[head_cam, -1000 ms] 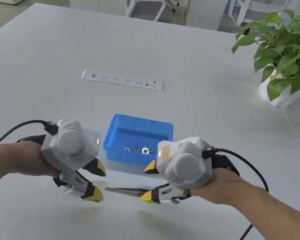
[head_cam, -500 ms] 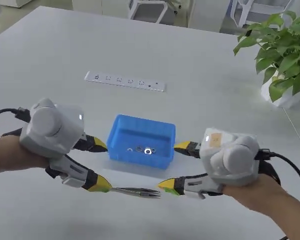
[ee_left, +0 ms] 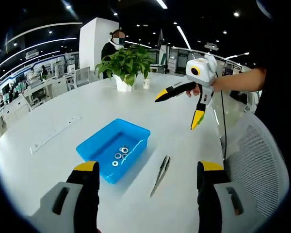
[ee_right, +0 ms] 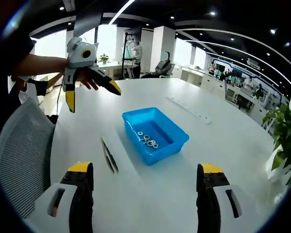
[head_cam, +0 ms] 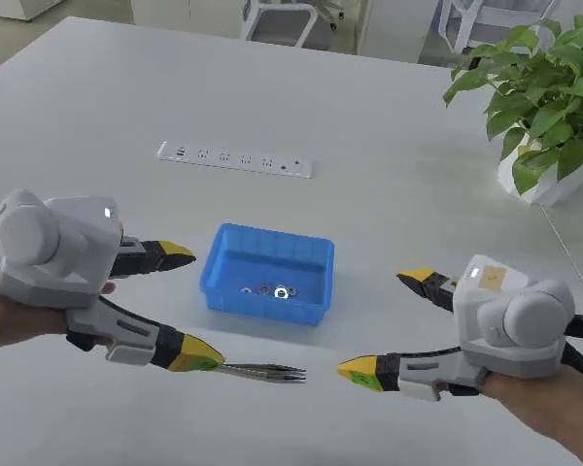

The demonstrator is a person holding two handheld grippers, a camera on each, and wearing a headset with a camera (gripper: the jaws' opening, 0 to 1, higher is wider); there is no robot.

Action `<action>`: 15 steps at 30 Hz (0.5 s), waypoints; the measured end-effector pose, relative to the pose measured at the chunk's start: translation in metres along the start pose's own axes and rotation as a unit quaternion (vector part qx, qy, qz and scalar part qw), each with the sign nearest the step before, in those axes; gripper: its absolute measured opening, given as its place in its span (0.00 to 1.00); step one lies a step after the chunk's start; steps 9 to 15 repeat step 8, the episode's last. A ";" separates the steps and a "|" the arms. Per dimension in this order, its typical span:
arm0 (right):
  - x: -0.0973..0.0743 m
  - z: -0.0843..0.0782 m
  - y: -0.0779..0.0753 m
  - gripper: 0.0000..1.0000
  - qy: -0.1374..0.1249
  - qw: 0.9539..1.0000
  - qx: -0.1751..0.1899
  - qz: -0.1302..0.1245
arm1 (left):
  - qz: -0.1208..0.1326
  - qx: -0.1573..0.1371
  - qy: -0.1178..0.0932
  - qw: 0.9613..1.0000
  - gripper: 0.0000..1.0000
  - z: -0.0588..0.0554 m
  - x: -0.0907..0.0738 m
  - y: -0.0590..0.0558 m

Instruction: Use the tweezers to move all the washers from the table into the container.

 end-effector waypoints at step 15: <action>-0.002 -0.007 0.006 1.00 0.003 1.000 0.015 0.003 | 0.011 -0.008 -0.015 1.000 0.99 -0.005 -0.003 -0.001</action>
Point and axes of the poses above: the centre of the closed fingertips' face, and the gripper's own axes: x roughly forward along the fingers, y roughly to its left, z roughly out of its top, the point moved 8 cm from there along -x, roughly backward along the fingers, and after that the axes turned 8 degrees about -x, right-handed, at the moved point
